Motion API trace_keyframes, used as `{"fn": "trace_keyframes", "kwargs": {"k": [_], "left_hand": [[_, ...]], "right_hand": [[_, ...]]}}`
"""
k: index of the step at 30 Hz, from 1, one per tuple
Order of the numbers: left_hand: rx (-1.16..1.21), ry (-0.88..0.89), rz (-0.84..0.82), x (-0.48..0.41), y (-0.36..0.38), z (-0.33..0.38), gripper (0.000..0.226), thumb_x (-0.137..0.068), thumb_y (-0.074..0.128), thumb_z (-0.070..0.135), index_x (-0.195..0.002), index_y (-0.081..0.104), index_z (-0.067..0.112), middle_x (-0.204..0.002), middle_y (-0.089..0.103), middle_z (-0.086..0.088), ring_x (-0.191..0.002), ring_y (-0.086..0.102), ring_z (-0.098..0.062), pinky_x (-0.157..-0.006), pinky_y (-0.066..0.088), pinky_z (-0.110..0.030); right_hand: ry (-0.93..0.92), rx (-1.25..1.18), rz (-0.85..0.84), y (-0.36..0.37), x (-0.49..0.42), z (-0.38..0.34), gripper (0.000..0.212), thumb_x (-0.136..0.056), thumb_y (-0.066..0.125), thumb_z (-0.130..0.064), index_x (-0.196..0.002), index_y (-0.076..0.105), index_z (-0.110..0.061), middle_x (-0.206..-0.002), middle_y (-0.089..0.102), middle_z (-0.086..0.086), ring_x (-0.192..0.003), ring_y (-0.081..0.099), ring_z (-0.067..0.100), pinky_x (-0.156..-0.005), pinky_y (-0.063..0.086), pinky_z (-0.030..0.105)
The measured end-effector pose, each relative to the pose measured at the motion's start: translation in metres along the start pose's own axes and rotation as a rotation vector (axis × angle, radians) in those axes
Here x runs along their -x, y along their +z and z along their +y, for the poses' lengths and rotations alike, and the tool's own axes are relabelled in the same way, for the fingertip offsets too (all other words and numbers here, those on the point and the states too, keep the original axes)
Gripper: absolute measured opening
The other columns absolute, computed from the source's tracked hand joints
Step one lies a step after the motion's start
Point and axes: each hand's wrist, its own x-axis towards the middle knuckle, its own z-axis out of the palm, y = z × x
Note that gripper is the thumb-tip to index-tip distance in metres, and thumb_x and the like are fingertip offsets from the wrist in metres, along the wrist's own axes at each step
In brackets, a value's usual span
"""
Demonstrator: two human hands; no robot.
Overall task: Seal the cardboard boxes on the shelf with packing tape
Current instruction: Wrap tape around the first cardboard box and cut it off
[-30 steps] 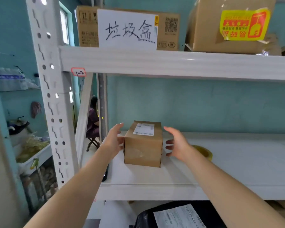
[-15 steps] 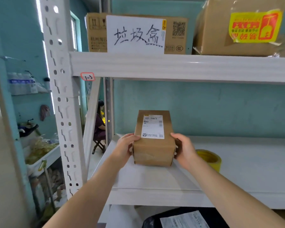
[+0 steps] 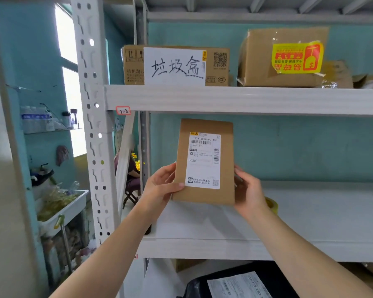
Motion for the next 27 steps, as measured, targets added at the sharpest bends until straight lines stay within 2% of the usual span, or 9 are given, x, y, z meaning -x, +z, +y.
{"fn": "trace_keyframes", "kwargs": {"k": [4,6,9,13,16,18,20,22,27], "left_hand": [[-0.009,0.003,-0.054,0.010,0.004,0.006,0.061,-0.068,0.068,-0.005,-0.126,0.058,0.014,-0.128,0.061,-0.010,-0.120,0.056,-0.024,-0.083,0.053,-0.030],[-0.039,-0.006,-0.110,0.013,0.005,0.011,0.061,-0.073,0.063,-0.004,-0.130,0.054,0.015,-0.130,0.060,-0.012,-0.121,0.055,-0.026,-0.093,0.052,-0.035],[-0.050,0.004,-0.117,0.013,0.002,0.015,0.065,-0.078,0.056,-0.010,-0.135,0.049,0.022,-0.124,0.064,-0.012,-0.112,0.062,-0.025,-0.088,0.052,-0.036],[-0.059,0.040,0.025,0.012,-0.003,0.014,0.059,-0.084,0.051,-0.013,-0.129,0.053,0.025,-0.116,0.069,-0.007,-0.101,0.067,-0.019,-0.076,0.056,-0.028],[-0.128,0.017,0.066,0.013,0.001,0.009,0.032,-0.088,0.061,0.012,-0.112,0.068,0.031,-0.118,0.068,0.004,-0.101,0.067,-0.010,-0.074,0.055,-0.023],[-0.166,-0.037,0.031,0.012,0.006,0.007,0.040,-0.083,0.065,0.042,-0.122,0.060,0.039,-0.126,0.063,0.011,-0.109,0.062,-0.007,-0.086,0.054,-0.029],[-0.237,-0.087,-0.003,0.011,0.010,0.005,0.051,-0.088,0.055,0.053,-0.136,0.042,0.042,-0.139,0.051,0.009,-0.124,0.052,-0.011,-0.103,0.044,-0.043],[-0.247,-0.090,-0.073,0.013,0.016,0.005,0.064,-0.086,0.050,0.062,-0.143,0.030,0.039,-0.146,0.042,0.006,-0.133,0.042,-0.017,-0.109,0.035,-0.047],[-0.162,-0.131,-0.212,0.026,0.030,0.016,0.103,-0.061,0.069,0.070,-0.146,0.026,0.031,-0.145,0.044,0.002,-0.132,0.044,-0.020,-0.105,0.042,-0.043]], "right_hand": [[-0.011,0.004,0.008,0.003,0.012,-0.009,0.033,-0.084,0.055,-0.013,-0.114,0.066,-0.019,-0.099,0.070,0.003,-0.091,0.061,0.020,-0.093,0.039,0.038],[-0.020,0.004,0.026,0.003,0.015,-0.010,0.040,-0.083,0.058,-0.011,-0.123,0.056,-0.016,-0.100,0.064,0.006,-0.087,0.055,0.019,-0.082,0.039,0.034],[-0.048,0.092,0.020,0.005,0.020,-0.014,0.020,-0.083,0.059,-0.010,-0.102,0.059,-0.016,-0.080,0.066,0.000,-0.065,0.061,0.008,-0.056,0.046,0.018],[-0.072,0.114,0.053,0.004,0.023,-0.015,0.015,-0.086,0.056,-0.016,-0.093,0.070,-0.012,-0.081,0.069,0.000,-0.070,0.061,0.011,-0.069,0.048,0.023],[-0.063,0.138,0.063,0.007,0.027,-0.014,0.021,-0.090,0.051,-0.015,-0.101,0.068,-0.012,-0.085,0.067,0.002,-0.072,0.057,0.014,-0.066,0.044,0.027],[-0.070,0.197,0.020,0.013,0.032,-0.012,0.021,-0.084,0.058,-0.020,-0.102,0.068,-0.015,-0.081,0.068,0.000,-0.072,0.057,0.015,-0.059,0.045,0.026],[-0.044,0.220,-0.020,0.021,0.039,-0.011,0.036,-0.073,0.068,-0.035,-0.104,0.069,-0.017,-0.090,0.070,0.003,-0.085,0.061,0.020,-0.073,0.051,0.032],[0.026,0.203,-0.046,0.026,0.044,-0.010,0.058,-0.066,0.071,-0.046,-0.115,0.066,-0.016,-0.114,0.065,0.011,-0.108,0.058,0.028,-0.099,0.043,0.046],[0.081,0.094,-0.159,0.025,0.049,-0.008,0.062,-0.075,0.064,-0.052,-0.122,0.062,-0.012,-0.129,0.059,0.014,-0.120,0.055,0.030,-0.104,0.039,0.049]]}}
